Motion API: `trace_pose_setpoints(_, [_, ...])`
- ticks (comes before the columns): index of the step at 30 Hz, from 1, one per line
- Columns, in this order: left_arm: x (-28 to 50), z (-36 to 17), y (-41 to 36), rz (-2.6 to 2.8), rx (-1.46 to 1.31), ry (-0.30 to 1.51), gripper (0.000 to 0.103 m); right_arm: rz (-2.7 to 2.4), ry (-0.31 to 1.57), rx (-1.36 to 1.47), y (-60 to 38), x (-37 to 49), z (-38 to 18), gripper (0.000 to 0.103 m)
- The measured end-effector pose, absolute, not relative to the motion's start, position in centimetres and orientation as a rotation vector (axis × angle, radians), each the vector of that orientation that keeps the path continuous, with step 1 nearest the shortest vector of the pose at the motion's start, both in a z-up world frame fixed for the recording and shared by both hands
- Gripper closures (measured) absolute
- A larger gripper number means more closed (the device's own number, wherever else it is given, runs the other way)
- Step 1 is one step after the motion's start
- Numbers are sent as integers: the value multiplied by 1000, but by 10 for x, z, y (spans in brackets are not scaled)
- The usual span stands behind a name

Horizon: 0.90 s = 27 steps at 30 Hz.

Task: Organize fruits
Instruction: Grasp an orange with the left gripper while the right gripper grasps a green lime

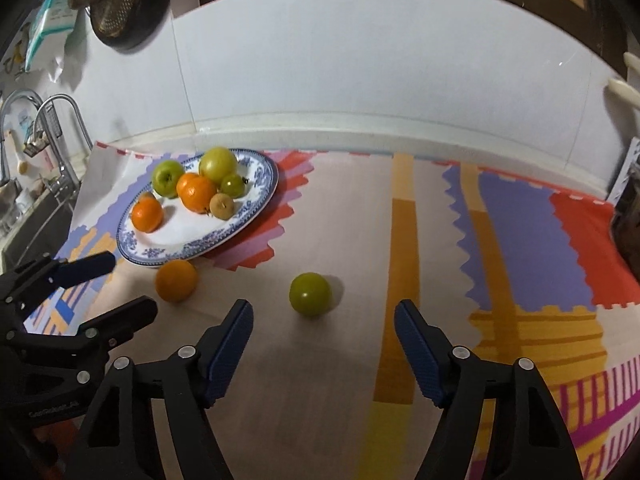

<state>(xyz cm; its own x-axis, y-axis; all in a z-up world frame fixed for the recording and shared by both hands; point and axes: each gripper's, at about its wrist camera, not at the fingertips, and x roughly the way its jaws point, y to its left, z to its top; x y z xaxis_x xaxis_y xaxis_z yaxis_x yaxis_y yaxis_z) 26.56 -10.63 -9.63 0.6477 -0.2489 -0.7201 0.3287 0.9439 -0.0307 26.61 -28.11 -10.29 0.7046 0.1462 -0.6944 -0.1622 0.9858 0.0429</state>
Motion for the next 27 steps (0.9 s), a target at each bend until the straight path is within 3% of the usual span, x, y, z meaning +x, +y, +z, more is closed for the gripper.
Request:
trace_pose_setpoints(7, [282,-108,-110,-337,86,850,57,199,824,-13,-277,285,-116,45])
trace_pose_setpoints(17, [294,-114,-117,-335,122,850,68,215,861,-2,-274,298,-127,61])
trace_pose_setpoints(22, [294,-116,-118,-340,130,850,68,218,861,-6,-274,300,-127,73])
trace_pose_setpoints(27, [292,-115,-118,-343,131,841,69,218,861,-8,-273,300,-127,73])
